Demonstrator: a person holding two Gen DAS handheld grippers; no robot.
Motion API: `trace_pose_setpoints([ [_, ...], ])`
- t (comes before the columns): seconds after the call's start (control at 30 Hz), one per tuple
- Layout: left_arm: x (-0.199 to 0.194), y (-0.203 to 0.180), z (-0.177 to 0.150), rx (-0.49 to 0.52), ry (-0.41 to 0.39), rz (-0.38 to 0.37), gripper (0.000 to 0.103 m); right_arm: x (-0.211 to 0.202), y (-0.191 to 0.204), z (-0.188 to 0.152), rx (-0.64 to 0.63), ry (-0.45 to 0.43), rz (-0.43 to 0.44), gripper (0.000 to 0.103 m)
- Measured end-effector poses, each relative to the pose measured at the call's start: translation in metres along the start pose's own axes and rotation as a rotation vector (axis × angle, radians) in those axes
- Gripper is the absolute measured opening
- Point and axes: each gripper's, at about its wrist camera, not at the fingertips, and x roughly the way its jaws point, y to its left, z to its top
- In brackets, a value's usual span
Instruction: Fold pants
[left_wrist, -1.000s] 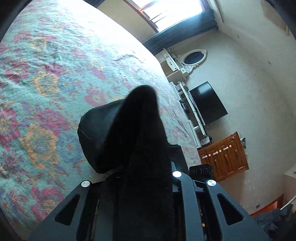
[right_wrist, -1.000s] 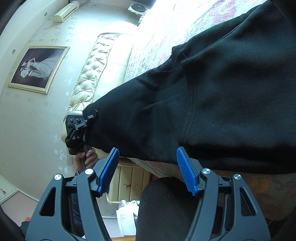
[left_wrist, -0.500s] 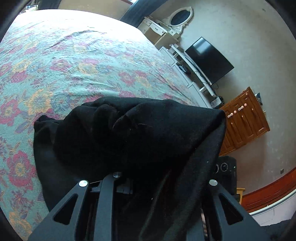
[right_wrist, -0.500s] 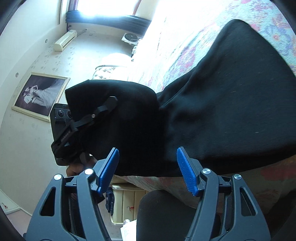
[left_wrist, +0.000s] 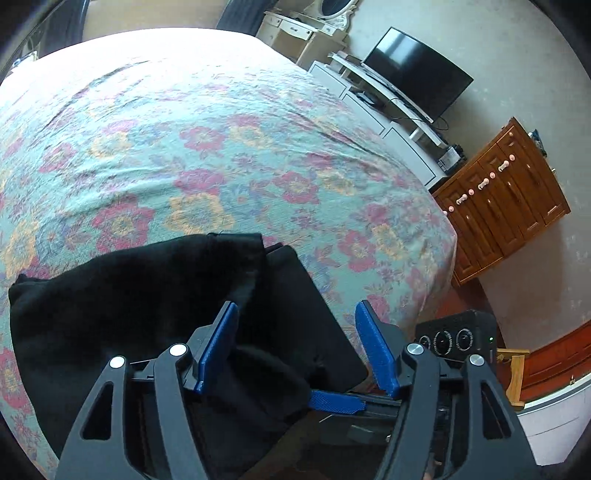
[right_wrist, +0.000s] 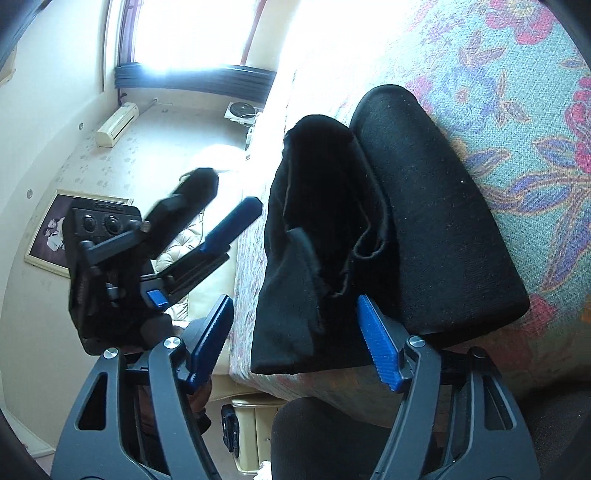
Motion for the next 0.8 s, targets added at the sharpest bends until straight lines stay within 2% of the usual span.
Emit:
trace_pose_setpoints([
  [0.07,-0.005,-0.005,0.005,0.010,-0.020,-0.001,0.072,-0.001,0.001,-0.001,-0.008,-0.006,-0.009,0.069],
  [0.13,-0.013,-0.001,0.001,0.001,-0.030,0.018,0.072,-0.006,0.008,0.000,-0.038,-0.038,-0.057,0.069],
  [0.23,-0.031,0.019,-0.014,-0.032,-0.063,0.095,0.072,-0.017,0.034,0.004,-0.185,-0.097,-0.215,0.069],
  [0.3,-0.046,0.037,-0.032,-0.068,-0.100,0.142,0.076,-0.024,0.056,0.003,-0.303,-0.162,-0.298,0.069],
  [0.43,-0.066,0.080,-0.073,-0.202,-0.136,0.148,0.077,0.003,0.084,0.005,-0.421,-0.111,-0.332,0.069],
  [0.53,-0.071,0.105,-0.099,-0.301,-0.145,0.128,0.077,0.043,0.102,0.006,-0.587,-0.042,-0.518,0.069],
  [0.6,-0.076,0.115,-0.111,-0.344,-0.176,0.083,0.077,0.066,0.103,0.010,-0.642,-0.008,-0.597,0.068],
  [0.7,-0.083,0.119,-0.117,-0.366,-0.208,0.055,0.077,0.084,0.088,0.020,-0.620,0.078,-0.616,0.004],
  [0.77,-0.088,0.115,-0.117,-0.360,-0.218,0.055,0.077,0.081,0.084,0.024,-0.612,0.094,-0.608,0.002],
  [0.8,-0.091,0.114,-0.117,-0.352,-0.231,0.055,0.077,0.074,0.084,0.027,-0.621,0.068,-0.635,0.002],
])
